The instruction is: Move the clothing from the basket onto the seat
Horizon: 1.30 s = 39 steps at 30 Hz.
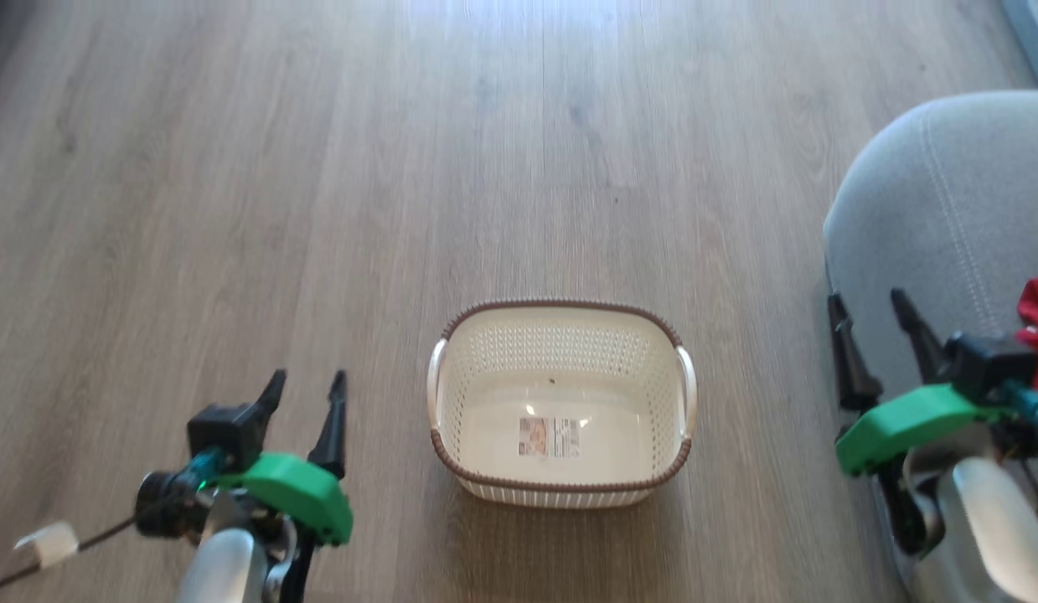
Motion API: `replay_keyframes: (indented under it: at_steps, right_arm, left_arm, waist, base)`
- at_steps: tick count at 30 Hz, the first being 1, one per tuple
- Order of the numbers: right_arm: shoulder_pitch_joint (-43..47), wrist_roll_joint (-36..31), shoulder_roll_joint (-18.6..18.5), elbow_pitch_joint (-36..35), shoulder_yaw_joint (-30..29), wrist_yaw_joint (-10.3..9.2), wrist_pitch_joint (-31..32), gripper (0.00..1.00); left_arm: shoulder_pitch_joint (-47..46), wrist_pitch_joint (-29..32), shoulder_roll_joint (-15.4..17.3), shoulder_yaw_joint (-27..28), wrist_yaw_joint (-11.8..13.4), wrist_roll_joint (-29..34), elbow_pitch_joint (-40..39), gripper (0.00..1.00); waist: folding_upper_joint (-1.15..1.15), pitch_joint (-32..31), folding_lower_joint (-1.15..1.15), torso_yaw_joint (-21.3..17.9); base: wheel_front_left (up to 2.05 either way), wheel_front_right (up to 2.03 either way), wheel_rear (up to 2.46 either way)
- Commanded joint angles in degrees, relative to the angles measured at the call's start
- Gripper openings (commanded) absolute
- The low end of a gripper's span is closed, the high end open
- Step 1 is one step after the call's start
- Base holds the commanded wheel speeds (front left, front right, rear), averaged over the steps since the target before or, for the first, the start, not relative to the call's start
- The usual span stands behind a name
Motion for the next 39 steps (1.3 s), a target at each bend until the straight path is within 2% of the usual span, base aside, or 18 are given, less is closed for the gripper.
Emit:
replay_keyframes:
  at_steps: [1, 7, 15, 39]
  right_arm:
    - [0.20, -0.22, 0.01, -2.09, 1.37, -0.02, -0.52, 1.00]
    - [3.09, -0.12, 1.60, -3.38, 2.00, -0.02, -0.52, 1.00]
    - [7.20, -0.17, 2.95, -6.08, 2.13, -0.02, -0.52, 1.00]
    - [7.61, -1.86, 4.62, -7.71, 1.55, -0.02, -0.52, 1.00]
  left_arm:
    - [-0.72, -0.72, 0.24, 2.83, 0.59, 0.83, -2.49, 1.00]
    - [3.13, -0.72, -0.20, 7.19, 0.40, 3.34, -7.16, 1.00]
    - [6.33, -0.72, -0.53, 9.49, -0.10, 5.70, -11.19, 1.00]
    - [7.19, -0.72, -0.61, 7.74, 3.08, 6.42, -14.26, 1.00]
  waist:
    - [0.00, -1.46, 0.01, 0.58]
    - [0.00, -2.89, 0.01, 0.73]
    - [0.00, -3.48, 0.01, 0.36]
    - [0.00, 0.28, 0.01, -1.00]
  base:
    - [0.00, 0.00, 0.00]
    - [0.00, 0.00, 0.00]
    - [0.00, 0.00, 0.00]
    - [0.00, 0.00, 0.00]
